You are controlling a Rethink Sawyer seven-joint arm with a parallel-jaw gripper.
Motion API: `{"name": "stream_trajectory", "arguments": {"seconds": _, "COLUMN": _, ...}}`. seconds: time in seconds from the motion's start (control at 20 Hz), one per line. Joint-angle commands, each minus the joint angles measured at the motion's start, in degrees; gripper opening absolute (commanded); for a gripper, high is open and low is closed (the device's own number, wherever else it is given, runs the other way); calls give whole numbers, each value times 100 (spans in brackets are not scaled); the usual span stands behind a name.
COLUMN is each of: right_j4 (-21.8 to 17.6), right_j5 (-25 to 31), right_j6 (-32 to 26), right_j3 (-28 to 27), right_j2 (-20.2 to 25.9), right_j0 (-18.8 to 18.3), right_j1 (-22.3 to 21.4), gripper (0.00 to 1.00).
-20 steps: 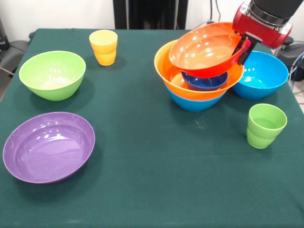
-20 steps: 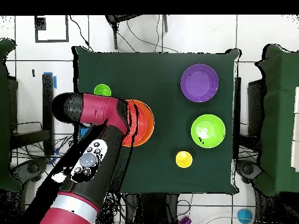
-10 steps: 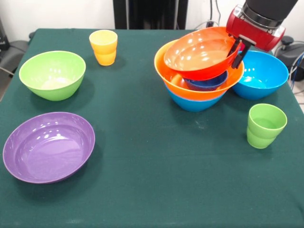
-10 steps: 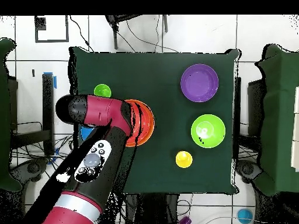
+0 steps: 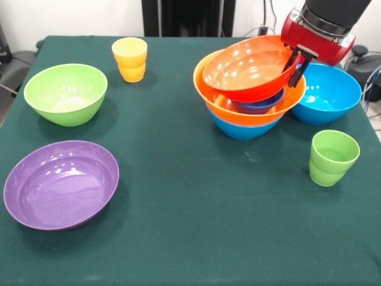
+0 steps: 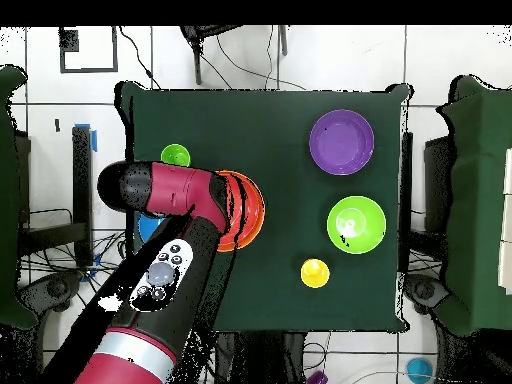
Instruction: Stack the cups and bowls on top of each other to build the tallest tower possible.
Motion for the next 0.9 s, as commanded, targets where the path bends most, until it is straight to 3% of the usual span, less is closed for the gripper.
{"name": "stream_trajectory", "arguments": {"seconds": 0.05, "right_j4": -327, "right_j5": -185, "right_j6": 453, "right_j3": 303, "right_j2": 642, "right_j0": -102, "right_j1": 198, "gripper": 0}}
{"name": "stream_trajectory", "arguments": {"seconds": 0.1, "right_j4": -320, "right_j5": -187, "right_j6": 464, "right_j3": 304, "right_j2": 643, "right_j0": -98, "right_j1": 199, "gripper": 0}}
{"name": "stream_trajectory", "arguments": {"seconds": 0.15, "right_j4": -326, "right_j5": -270, "right_j6": 490, "right_j3": 322, "right_j2": 624, "right_j0": -78, "right_j1": 198, "gripper": 100}}
{"name": "stream_trajectory", "arguments": {"seconds": 0.9, "right_j4": -273, "right_j5": 102, "right_j6": 755, "right_j3": -20, "right_j2": 475, "right_j0": 24, "right_j1": 354, "gripper": 100}}
